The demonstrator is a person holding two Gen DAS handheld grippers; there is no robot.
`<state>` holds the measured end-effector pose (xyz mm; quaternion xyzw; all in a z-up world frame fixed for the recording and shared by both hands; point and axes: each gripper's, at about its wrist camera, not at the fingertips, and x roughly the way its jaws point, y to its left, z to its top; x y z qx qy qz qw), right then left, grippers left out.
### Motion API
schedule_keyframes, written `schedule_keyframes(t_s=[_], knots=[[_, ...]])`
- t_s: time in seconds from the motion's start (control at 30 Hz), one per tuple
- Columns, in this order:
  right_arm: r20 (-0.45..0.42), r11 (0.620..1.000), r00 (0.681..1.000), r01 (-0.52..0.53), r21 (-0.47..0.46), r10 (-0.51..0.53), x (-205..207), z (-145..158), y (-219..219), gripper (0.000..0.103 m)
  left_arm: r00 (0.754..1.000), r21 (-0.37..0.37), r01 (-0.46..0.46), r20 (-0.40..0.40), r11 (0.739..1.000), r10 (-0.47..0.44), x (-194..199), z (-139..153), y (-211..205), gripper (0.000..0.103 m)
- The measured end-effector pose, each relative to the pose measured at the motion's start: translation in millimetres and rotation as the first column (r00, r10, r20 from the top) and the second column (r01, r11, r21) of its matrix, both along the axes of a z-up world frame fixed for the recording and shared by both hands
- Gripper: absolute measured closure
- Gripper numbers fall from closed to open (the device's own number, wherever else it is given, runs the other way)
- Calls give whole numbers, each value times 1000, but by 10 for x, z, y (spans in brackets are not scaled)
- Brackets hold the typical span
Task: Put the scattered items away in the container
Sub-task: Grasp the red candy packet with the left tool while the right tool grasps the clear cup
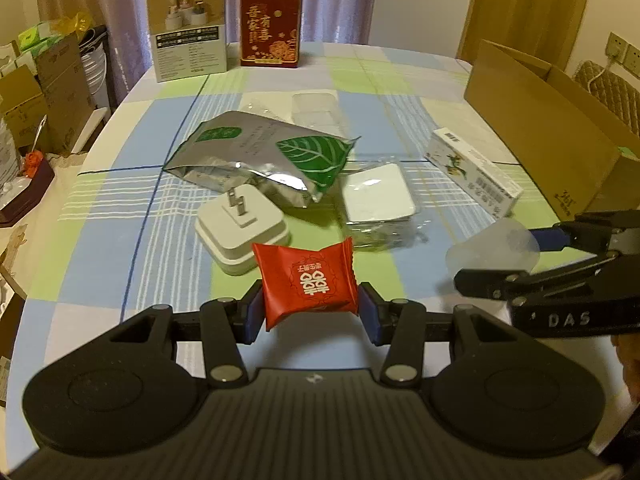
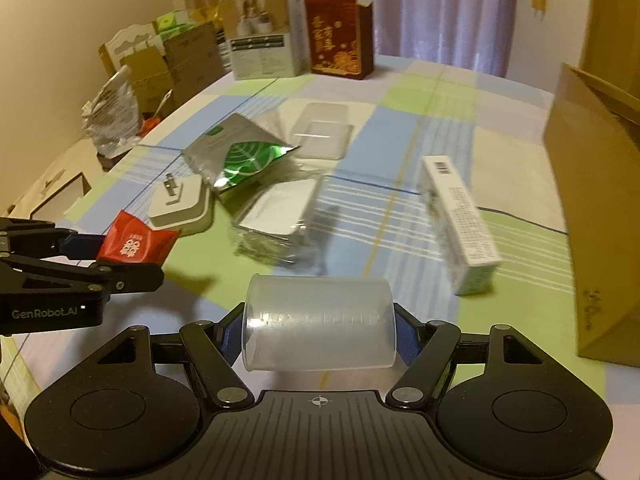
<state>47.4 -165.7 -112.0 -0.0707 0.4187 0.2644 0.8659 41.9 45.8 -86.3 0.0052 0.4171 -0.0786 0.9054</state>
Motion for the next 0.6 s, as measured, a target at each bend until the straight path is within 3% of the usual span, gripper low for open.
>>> schedule_keyframes(t_s=[0.6], knots=[[85,995,992,93,22,-94,-284,448,-677,29,994,13,93,53,996,-94,-201,339,-454,60]])
